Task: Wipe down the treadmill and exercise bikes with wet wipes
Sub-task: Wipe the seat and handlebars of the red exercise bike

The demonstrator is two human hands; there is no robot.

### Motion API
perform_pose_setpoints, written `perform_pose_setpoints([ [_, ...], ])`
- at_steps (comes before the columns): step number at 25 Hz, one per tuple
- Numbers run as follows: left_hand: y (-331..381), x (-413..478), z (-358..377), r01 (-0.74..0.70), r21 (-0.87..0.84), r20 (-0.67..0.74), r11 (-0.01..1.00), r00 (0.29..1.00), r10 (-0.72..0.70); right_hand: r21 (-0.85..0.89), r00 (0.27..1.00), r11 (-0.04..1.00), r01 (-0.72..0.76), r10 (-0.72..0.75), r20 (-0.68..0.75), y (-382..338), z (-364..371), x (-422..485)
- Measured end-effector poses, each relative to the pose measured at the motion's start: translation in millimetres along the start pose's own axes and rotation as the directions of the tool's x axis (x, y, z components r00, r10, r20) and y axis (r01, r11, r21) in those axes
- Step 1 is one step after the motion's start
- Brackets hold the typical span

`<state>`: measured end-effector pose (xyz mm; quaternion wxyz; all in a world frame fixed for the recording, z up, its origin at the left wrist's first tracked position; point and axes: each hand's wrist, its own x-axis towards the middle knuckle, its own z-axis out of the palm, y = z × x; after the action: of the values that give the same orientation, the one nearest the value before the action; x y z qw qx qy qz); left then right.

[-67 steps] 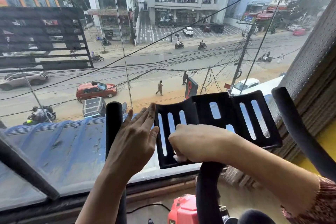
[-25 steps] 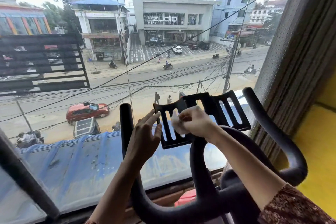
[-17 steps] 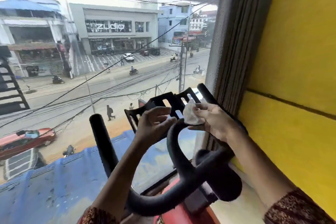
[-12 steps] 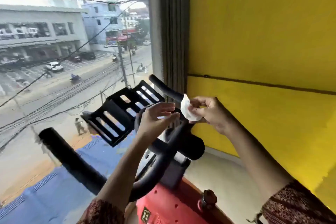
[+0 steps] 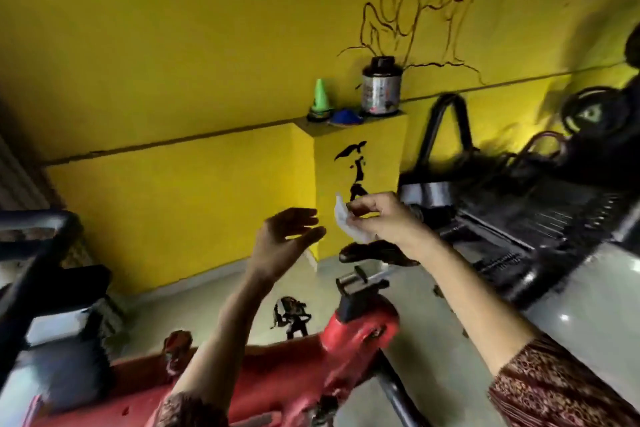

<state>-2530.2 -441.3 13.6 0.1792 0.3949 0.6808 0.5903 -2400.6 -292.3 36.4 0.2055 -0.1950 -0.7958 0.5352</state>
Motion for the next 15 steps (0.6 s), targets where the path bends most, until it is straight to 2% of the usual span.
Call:
perform_pose_setpoints([
  [5,33.0,0.2,148.8,0.004,-0.084,0.193,0.996,0.981,0.013,-0.014,0.972,0.997,-0.075,0.07,-0.226,55.7,-133.5,-81.8],
  [10,60.1,-14.1,288.6,0.019,-0.145,0.297,0.989,0.955,0.025,0.011,0.944,0.994,-0.113,0.111,-0.312,89.7,-255.9,-169.1],
  [15,84.3,-19.6,377.0,0.018,-0.165,0.359,0.986,0.932,0.043,0.015,0.918,0.987,-0.161,0.155,-0.366,119.1,-324.5,-211.3],
])
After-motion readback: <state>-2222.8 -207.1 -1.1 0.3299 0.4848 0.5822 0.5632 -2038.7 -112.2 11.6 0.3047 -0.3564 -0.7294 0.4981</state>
